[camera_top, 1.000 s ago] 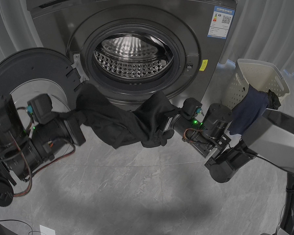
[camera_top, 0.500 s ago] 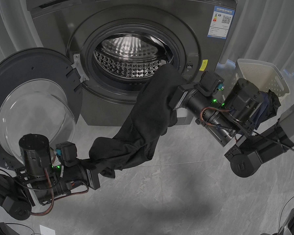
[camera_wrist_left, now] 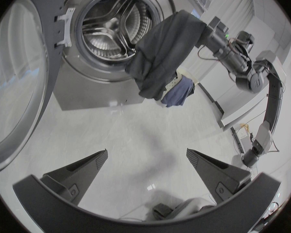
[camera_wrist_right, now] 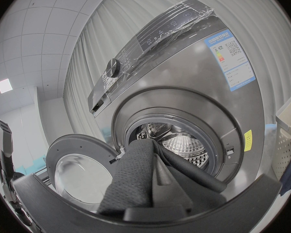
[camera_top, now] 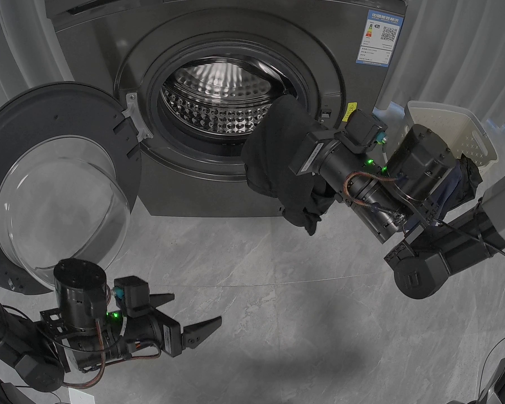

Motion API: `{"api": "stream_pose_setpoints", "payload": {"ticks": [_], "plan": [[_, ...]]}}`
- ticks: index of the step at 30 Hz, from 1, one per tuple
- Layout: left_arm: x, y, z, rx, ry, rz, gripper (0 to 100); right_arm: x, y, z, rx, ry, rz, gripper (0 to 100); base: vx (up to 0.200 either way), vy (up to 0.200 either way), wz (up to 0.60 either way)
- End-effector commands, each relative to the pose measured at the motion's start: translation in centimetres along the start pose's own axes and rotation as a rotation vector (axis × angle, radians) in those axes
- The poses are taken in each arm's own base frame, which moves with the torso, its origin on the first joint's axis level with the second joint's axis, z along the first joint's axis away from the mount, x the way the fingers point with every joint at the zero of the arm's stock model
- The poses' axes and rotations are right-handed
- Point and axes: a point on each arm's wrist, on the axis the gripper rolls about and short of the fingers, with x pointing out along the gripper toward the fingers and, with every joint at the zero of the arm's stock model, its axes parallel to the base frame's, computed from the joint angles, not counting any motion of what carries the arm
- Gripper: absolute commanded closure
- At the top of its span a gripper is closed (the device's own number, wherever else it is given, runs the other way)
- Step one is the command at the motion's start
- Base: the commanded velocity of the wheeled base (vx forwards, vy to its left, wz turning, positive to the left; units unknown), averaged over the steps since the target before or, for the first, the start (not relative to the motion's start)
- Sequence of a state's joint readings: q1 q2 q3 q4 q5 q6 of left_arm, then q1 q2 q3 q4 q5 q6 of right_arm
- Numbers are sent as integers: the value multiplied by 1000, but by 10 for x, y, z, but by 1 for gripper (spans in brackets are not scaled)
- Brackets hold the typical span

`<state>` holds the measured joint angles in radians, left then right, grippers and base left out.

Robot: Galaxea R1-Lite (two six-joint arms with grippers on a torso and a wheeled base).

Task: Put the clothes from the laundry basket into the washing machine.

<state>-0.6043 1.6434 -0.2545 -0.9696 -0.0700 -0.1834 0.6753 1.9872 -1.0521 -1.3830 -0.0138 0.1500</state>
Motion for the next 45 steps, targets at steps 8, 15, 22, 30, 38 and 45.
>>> {"api": "stream_pose_setpoints", "payload": {"ticks": [8,15,22,30,38,45], "plan": [[47,-23,57,38,-290,-102,0,-7,13,-35,19,97,25,100,0,0,0],[81,-19,48,58,-340,-101,0,-9,30,-41,47,116,52,100,0,0,0],[98,-1,52,47,-361,-21,0,-13,48,-40,80,124,86,100,0,0,0],[120,14,68,33,-442,48,0,-28,65,-36,113,153,102,100,0,0,0],[137,24,68,26,-468,85,0,-39,67,-32,117,174,108,100,0,0,0],[141,27,73,19,-502,121,100,-43,66,-34,119,188,104,100,0,0,0]]}}
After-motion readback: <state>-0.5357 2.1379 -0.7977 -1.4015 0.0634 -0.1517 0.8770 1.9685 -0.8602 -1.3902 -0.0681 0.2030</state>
